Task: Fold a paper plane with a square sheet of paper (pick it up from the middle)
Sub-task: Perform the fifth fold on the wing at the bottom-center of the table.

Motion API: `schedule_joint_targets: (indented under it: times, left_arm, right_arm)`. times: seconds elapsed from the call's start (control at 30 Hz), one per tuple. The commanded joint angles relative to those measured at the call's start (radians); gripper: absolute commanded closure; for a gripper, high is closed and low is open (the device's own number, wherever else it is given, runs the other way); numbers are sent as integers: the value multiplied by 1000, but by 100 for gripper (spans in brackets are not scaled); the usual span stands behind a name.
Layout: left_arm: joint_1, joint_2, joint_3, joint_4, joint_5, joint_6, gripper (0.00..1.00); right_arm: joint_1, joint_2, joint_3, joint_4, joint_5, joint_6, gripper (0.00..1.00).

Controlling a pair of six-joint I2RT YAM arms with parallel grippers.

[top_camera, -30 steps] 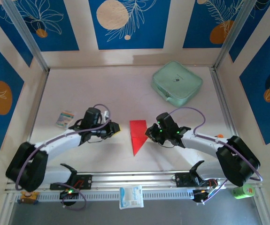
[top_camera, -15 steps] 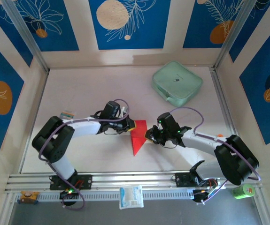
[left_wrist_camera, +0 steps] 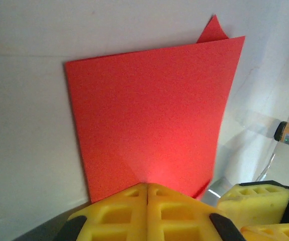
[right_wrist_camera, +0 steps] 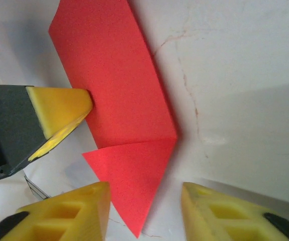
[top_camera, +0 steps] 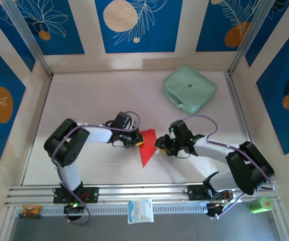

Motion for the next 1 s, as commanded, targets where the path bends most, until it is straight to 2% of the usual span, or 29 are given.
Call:
schedule_joint_targets:
  times: [0.0, 0.23, 0.43, 0.97]
  left_arm:
    - [5, 22, -46, 40, 28, 19, 100]
    - [16, 23, -99, 139, 82, 8, 100]
    - [16, 22, -90, 130, 92, 18, 100]
    - [17, 16, -88, 132, 97, 24, 100]
  right_arm:
    - [-9, 26, 1, -14, -41, -8, 54]
    - [-39, 94, 11, 73, -126, -25, 54]
    - [-59, 150, 46, 131, -191, -58, 62]
    - [-132, 218, 99, 166, -335, -178, 65]
